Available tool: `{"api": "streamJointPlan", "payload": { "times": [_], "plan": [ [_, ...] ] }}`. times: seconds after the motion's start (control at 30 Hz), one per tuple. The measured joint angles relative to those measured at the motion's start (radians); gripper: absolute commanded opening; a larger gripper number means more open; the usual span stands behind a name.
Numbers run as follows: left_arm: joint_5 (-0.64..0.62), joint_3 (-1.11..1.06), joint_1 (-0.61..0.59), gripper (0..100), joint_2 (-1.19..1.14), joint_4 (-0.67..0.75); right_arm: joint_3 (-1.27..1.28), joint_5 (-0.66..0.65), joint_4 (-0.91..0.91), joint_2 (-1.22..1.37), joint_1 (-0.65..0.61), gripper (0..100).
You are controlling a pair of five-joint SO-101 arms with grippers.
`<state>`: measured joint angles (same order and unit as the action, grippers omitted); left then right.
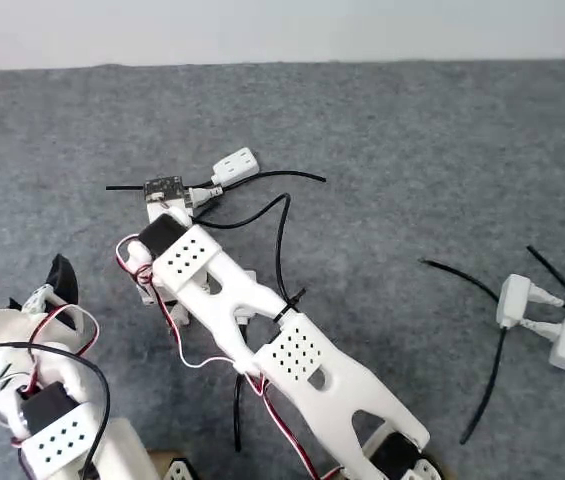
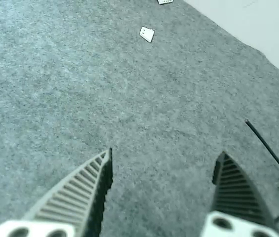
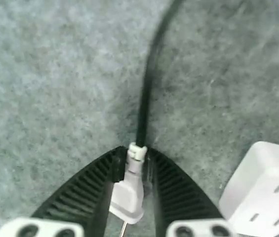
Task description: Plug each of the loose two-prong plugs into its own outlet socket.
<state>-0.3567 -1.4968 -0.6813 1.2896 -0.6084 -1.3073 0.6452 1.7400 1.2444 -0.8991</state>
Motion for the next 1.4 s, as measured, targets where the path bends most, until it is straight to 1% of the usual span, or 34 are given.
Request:
{"api": "streamJointPlan", "payload": {
  "times": [0.1, 0.3, 0.47, 0.67, 0.83, 0.9, 1.2, 1.3, 1.4],
  "plan": [
    [0.000, 0.000, 0.000, 31, 0.000, 0.000, -0.002, -0.063, 0.006, 0.002, 0.005, 0.9],
    [0.000, 0.000, 0.000, 31, 0.000, 0.000, -0.018, -0.135, 0.014, 0.000, 0.005, 0.9],
    [0.000, 0.000, 0.000, 31, 0.000, 0.000, 0.002, -0.232, 0.014, -0.054, 0.005, 0.9],
    [0.000, 0.000, 0.000, 31, 0.000, 0.000, 0.209, -0.311, 0.014, -0.304, 0.008, 0.9],
    [0.000, 0.000, 0.020, 31, 0.000, 0.000, 0.473, -0.324, 0.014, -0.595, 0.038, 0.9],
    [0.000, 0.000, 0.026, 31, 0.000, 0.000, 0.585, -0.336, 0.014, -0.706, 0.078, 0.9],
    [0.000, 0.000, 0.032, 31, 0.000, 0.000, 1.178, -0.526, -0.012, -1.163, 0.356, 0.9],
    [0.000, 0.000, 0.032, 31, 0.000, 0.000, 1.405, -0.591, -0.095, -1.301, 0.453, 0.9],
    [0.000, 0.000, 0.032, 31, 0.000, 0.000, 1.648, -0.654, -0.226, -1.427, 0.562, 0.9]
  ]
}}
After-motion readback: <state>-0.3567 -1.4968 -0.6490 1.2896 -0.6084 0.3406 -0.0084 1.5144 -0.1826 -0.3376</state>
